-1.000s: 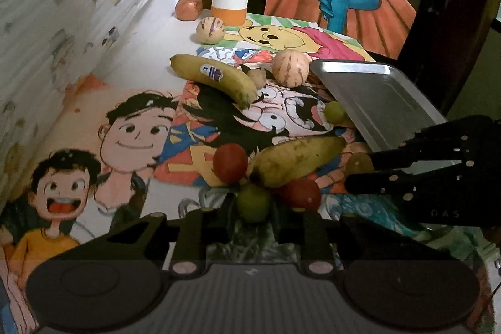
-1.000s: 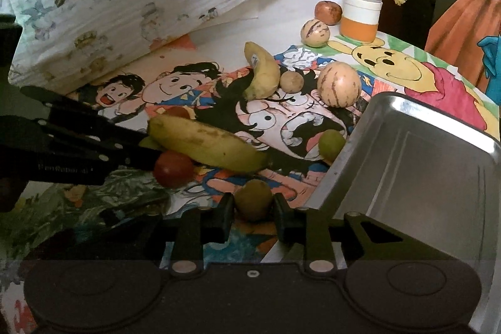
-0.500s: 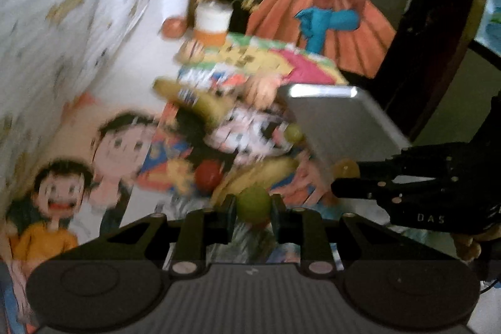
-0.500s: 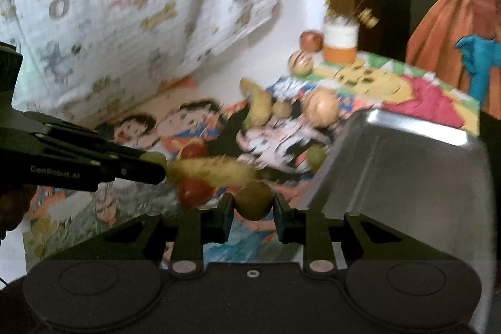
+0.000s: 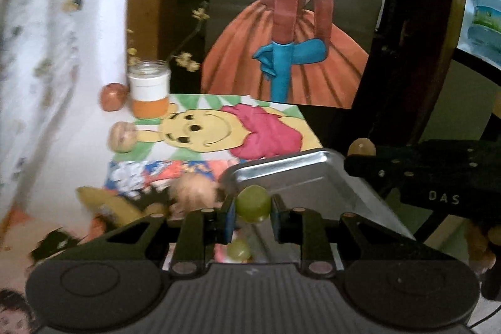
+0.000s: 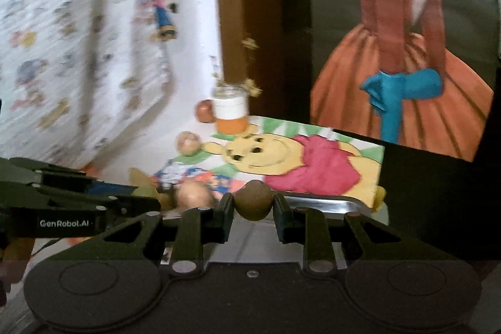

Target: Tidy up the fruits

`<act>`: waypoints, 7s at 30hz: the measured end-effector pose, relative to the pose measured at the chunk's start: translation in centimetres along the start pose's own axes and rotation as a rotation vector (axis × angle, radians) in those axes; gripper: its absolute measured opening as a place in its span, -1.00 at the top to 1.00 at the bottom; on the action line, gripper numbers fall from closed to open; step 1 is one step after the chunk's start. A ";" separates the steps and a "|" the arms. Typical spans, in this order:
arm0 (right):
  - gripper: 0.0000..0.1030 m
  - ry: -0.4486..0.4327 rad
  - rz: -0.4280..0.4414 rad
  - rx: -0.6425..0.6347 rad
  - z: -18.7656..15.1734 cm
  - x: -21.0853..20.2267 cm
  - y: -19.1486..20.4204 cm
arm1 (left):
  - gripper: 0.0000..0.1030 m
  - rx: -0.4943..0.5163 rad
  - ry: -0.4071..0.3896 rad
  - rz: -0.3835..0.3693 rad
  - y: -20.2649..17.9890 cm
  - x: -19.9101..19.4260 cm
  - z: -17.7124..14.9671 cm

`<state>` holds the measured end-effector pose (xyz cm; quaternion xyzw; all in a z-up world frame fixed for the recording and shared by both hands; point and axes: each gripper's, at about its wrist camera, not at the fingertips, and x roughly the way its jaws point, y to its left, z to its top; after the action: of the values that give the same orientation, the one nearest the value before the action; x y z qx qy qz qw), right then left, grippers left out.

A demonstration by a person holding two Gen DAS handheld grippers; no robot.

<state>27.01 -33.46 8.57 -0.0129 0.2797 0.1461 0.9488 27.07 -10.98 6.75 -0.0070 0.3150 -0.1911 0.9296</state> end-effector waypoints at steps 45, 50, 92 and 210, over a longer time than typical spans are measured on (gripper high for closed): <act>-0.35 0.064 -0.083 0.073 -3.8 -0.3 -2.7 | -0.60 -0.080 0.043 -0.009 -0.3 4.5 -1.4; -0.68 0.031 -0.078 0.082 -4.2 -3.0 -1.2 | -0.93 -0.115 -0.029 0.035 0.2 0.6 -1.9; -0.99 0.321 0.029 -0.120 -11.1 -6.7 16.3 | -0.99 -0.154 0.058 0.315 9.6 -13.0 -15.7; 0.33 0.195 0.178 -0.116 -10.0 1.3 17.4 | 0.02 -0.050 0.208 -0.139 14.4 -3.1 -8.6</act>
<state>17.86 -17.49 0.42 -0.0572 0.3616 0.2436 0.8981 24.80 4.40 -0.26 -0.0319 0.4133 -0.2467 0.8760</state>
